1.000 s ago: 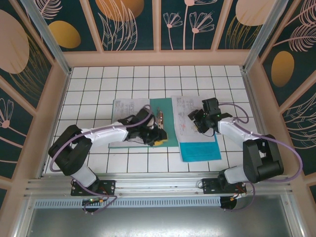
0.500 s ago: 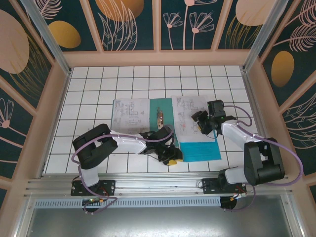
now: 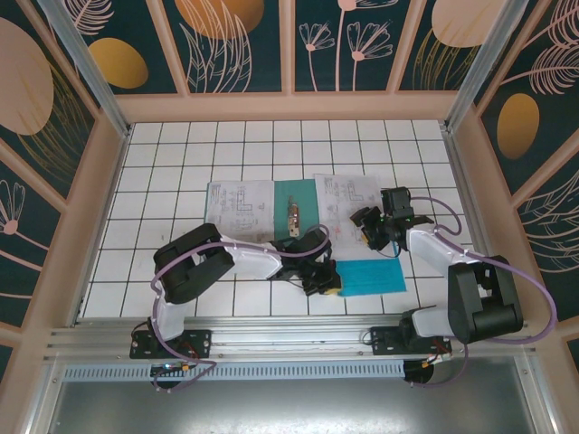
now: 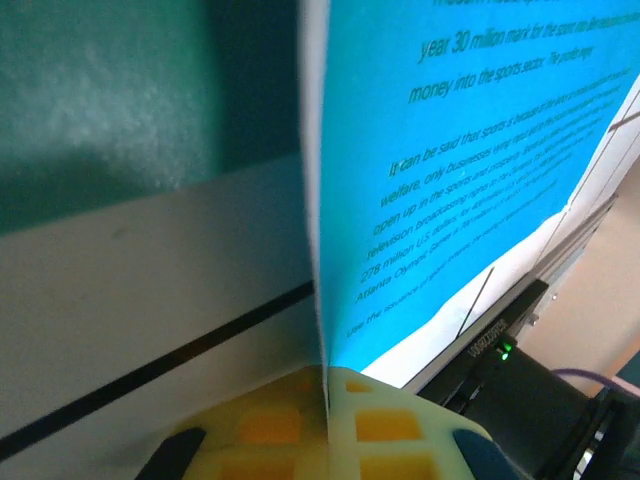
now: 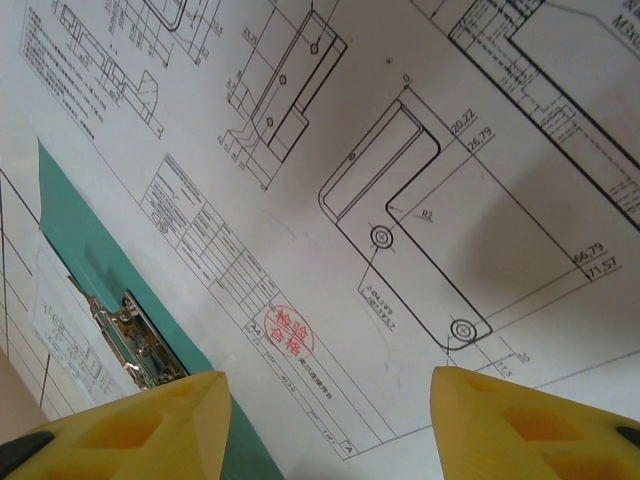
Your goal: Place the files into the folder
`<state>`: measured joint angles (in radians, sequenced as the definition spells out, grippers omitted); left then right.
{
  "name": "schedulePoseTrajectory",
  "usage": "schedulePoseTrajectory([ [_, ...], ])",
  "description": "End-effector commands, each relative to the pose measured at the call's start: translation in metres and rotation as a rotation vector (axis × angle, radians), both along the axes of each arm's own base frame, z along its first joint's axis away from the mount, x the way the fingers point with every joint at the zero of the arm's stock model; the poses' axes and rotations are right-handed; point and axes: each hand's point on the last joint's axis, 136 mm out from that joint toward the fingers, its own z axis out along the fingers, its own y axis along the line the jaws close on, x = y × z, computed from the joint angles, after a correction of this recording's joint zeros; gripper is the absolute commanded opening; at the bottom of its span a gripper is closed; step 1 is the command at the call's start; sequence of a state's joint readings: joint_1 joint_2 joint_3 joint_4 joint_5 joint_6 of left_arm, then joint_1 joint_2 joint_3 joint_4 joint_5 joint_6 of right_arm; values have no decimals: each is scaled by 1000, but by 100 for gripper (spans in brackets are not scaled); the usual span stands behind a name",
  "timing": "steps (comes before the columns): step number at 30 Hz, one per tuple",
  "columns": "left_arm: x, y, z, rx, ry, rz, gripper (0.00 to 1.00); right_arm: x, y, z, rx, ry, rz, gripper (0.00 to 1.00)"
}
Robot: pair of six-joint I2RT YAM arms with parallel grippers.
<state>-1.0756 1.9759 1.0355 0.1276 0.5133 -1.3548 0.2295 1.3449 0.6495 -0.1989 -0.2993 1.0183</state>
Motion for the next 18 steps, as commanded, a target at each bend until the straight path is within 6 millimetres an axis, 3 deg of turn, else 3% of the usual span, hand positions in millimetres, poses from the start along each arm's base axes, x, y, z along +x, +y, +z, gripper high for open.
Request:
schedulePoseTrajectory([
  [1, 10, -1, 5, 23, -34, 20, 0, 5, 3, 3, 8, -22, 31, 56],
  [10, 34, 14, 19, 21, -58, 72, 0, 27, 13, 8, 27, -26, 45, 54],
  [18, 59, 35, 19, 49, -64, 19, 0, 64, 43, 12, 63, -39, 73, 53],
])
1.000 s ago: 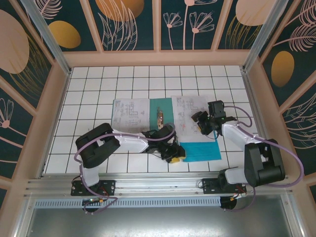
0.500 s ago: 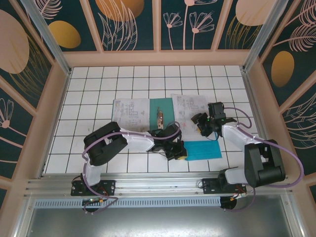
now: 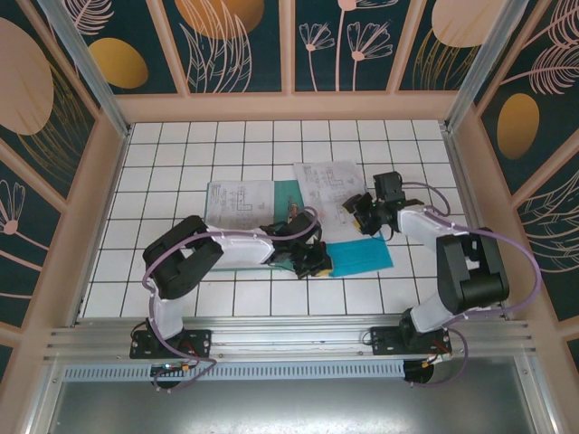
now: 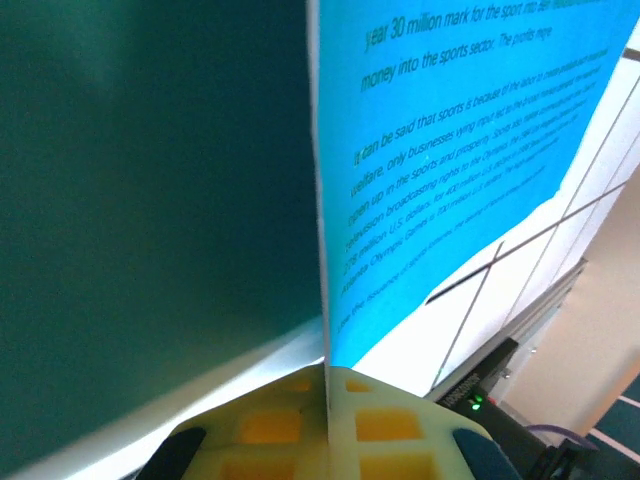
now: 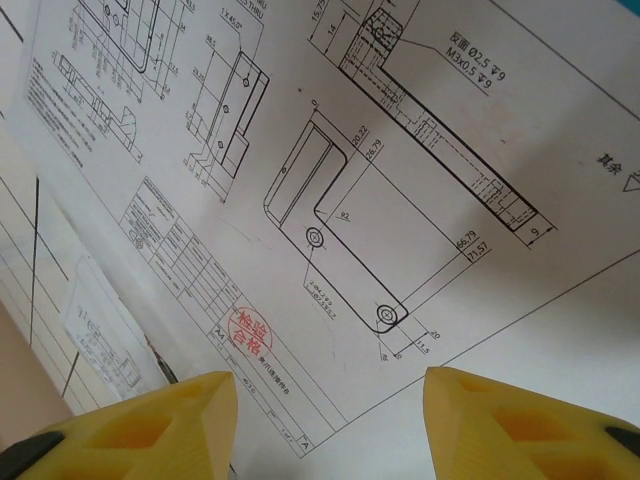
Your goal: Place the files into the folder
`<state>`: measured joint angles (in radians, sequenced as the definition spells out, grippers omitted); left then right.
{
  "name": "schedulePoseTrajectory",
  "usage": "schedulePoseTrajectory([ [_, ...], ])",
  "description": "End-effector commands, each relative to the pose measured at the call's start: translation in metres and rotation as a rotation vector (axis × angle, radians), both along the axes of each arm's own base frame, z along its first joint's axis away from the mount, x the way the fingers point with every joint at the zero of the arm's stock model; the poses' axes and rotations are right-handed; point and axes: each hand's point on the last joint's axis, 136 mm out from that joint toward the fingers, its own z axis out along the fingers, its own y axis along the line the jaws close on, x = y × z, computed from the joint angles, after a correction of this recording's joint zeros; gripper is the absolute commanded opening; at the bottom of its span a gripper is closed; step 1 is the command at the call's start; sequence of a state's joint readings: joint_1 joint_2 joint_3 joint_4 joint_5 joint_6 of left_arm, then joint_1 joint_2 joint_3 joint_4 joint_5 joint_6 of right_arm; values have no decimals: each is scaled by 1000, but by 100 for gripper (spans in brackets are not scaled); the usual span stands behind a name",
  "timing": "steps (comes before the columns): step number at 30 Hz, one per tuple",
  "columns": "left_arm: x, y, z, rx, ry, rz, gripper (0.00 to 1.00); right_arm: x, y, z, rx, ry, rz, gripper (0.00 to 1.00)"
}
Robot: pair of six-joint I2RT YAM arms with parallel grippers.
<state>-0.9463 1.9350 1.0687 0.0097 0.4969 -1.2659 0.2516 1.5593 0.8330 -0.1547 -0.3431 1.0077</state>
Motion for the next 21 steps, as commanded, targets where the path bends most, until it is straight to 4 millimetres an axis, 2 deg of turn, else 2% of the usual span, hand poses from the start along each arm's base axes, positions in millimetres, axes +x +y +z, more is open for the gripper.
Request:
schedulePoseTrajectory([
  [1, 8, 10, 7, 27, -16, -62, 0, 21, 20, 7, 32, -26, 19, 53],
  [6, 26, 34, 4, 77, -33, -35, 0, 39, 39, -1, 66, -10, 12, 52],
  [10, 33, 47, -1, 103, -37, -23, 0, 52, 55, -5, 84, -7, 30, 52],
  [11, 36, 51, -2, 115, -44, -16, 6, 55, 58, -6, 83, -4, 32, 52],
  [12, 38, 54, -2, 125, -53, -8, 18, 56, 60, -7, 85, 0, 32, 52],
  [13, 41, 58, -2, 136, -62, 4, 26, 57, 60, -9, 85, 2, 29, 52],
  [16, 48, 65, 2, 161, -98, 43, 44, 56, 59, -17, 76, 19, 19, 52],
  [21, 56, 63, 11, 115, -126, 125, 60, 49, 52, -35, 54, 53, 10, 51],
])
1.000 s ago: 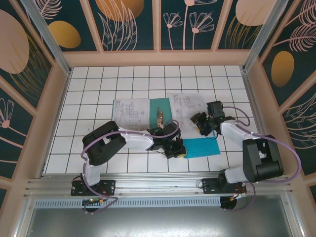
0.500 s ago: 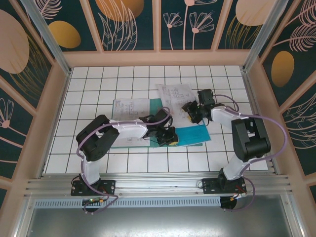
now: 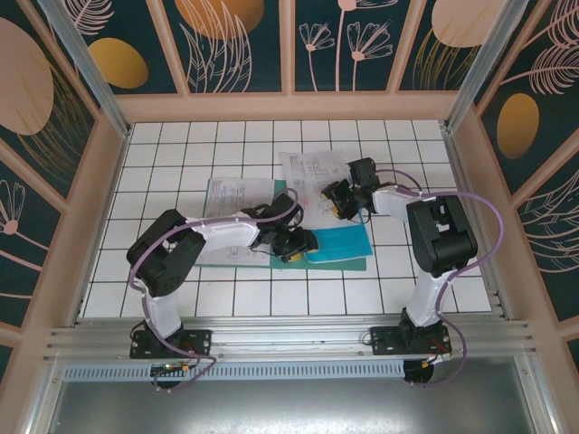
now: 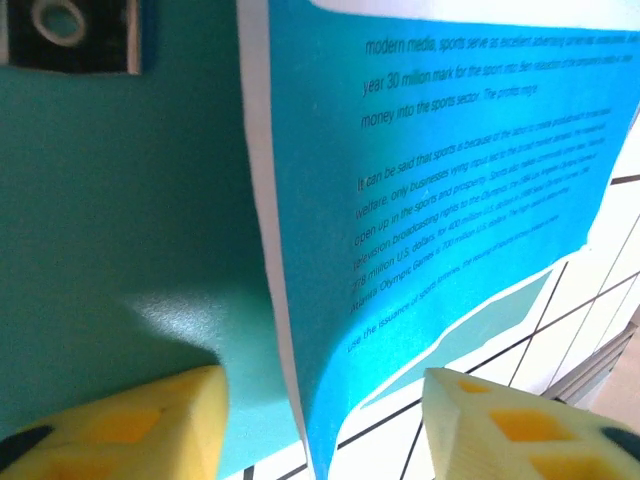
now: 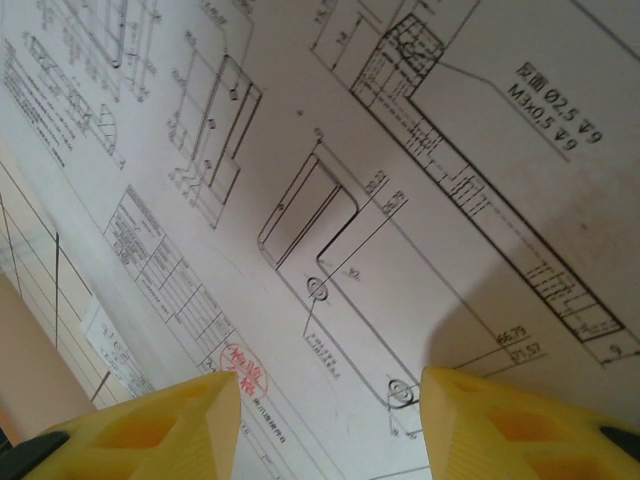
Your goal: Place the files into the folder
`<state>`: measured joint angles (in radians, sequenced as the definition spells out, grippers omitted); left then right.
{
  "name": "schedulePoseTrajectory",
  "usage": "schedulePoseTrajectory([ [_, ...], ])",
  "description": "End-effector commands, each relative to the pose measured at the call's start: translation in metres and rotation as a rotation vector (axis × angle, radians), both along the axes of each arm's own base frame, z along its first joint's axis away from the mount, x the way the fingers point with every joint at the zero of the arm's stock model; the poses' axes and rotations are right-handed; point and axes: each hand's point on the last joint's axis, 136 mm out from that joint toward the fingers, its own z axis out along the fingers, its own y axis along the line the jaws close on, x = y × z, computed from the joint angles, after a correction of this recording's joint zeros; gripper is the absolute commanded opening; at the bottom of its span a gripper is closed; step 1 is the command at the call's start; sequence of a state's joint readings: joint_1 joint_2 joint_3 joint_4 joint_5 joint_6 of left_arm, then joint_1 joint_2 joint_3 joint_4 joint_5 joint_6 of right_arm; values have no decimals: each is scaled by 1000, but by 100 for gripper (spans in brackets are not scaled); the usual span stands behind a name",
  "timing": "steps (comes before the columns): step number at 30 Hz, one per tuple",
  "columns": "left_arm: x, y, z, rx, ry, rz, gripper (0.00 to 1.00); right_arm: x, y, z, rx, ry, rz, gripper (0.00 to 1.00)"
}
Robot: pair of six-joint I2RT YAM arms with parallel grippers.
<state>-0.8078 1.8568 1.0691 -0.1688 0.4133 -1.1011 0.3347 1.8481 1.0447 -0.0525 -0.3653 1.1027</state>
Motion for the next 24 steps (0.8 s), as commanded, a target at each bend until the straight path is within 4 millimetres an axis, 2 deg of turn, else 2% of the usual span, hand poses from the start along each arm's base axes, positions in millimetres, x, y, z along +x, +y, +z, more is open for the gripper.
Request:
schedulePoseTrajectory([
  [1, 11, 3, 11, -32, -45, 77, 62, -5, -6, -15, -14, 34, -16, 51],
  [6, 20, -10, 26, -106, -52, 114, 71, -18, -13, -16, -15, 43, -25, 51],
  [13, 27, -17, 32, -137, -35, 156, 75, -40, -20, -18, -18, 56, -27, 51],
  [19, 26, -16, 35, -141, -14, 184, 76, -57, -26, -19, -29, 69, -26, 52],
  [24, 22, -11, 29, -133, 4, 198, 73, -67, -26, -17, -18, 71, -23, 52],
])
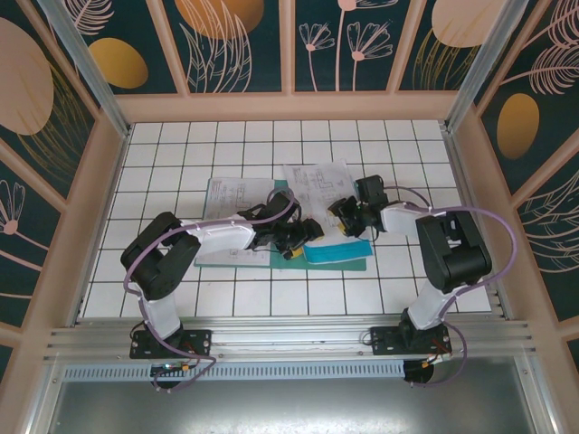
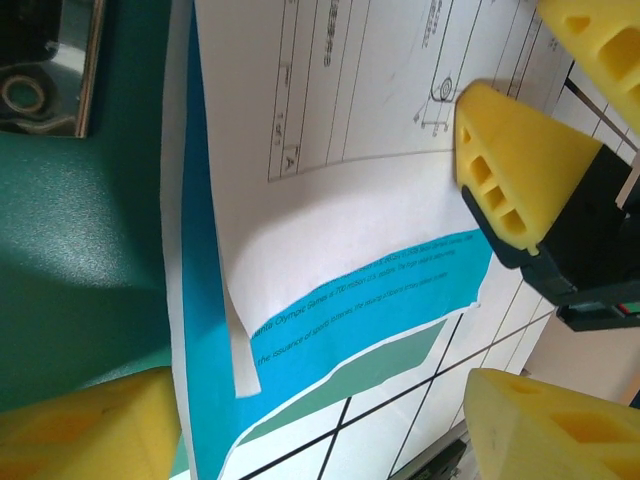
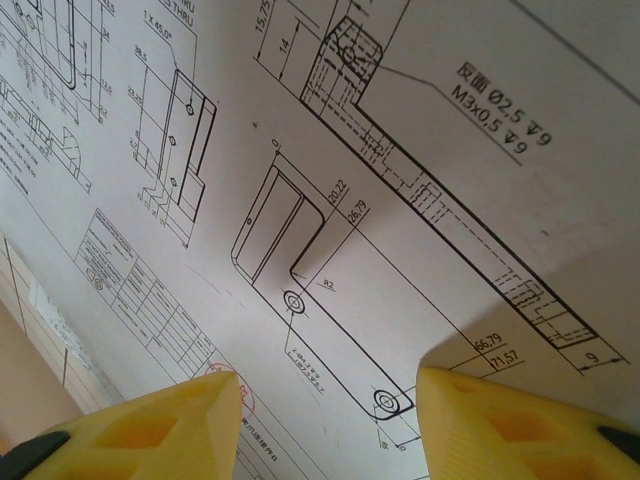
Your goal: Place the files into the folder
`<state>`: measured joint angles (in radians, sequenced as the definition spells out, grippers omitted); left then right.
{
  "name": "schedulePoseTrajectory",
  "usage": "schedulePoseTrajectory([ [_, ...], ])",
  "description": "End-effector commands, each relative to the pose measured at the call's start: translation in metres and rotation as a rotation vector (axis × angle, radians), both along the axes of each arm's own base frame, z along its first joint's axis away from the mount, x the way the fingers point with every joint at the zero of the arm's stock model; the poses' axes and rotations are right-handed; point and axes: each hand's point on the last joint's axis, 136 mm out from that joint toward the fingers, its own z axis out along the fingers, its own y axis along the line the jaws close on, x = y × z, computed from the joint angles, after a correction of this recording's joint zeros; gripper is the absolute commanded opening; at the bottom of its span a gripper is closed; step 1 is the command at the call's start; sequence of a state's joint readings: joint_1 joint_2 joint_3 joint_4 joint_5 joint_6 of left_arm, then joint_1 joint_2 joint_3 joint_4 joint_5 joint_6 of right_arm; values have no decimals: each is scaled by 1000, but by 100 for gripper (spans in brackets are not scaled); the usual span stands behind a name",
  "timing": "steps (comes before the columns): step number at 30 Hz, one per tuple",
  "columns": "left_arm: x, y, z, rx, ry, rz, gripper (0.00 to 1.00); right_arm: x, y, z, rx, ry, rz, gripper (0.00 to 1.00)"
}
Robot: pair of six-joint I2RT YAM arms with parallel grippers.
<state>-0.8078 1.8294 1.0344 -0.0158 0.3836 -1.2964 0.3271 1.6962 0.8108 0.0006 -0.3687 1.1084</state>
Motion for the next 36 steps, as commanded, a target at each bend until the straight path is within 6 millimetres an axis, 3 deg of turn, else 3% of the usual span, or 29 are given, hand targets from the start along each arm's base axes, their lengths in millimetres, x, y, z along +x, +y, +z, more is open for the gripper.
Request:
schedulePoseTrajectory([
  [1, 3, 2, 9, -27, -1, 34, 72, -17, -5, -4, -14, 41, -9, 52],
  [13, -3, 9, 4, -12, 11, 41, 57, -45, -6, -7, -8, 62, -4, 52],
  [23, -6, 11, -2, 3, 15, 32, 47, -56, -8, -11, -23, 74, -4, 52],
  [36, -7, 13, -6, 20, 19, 23, 43, -64, -19, -17, -75, 79, 3, 52],
])
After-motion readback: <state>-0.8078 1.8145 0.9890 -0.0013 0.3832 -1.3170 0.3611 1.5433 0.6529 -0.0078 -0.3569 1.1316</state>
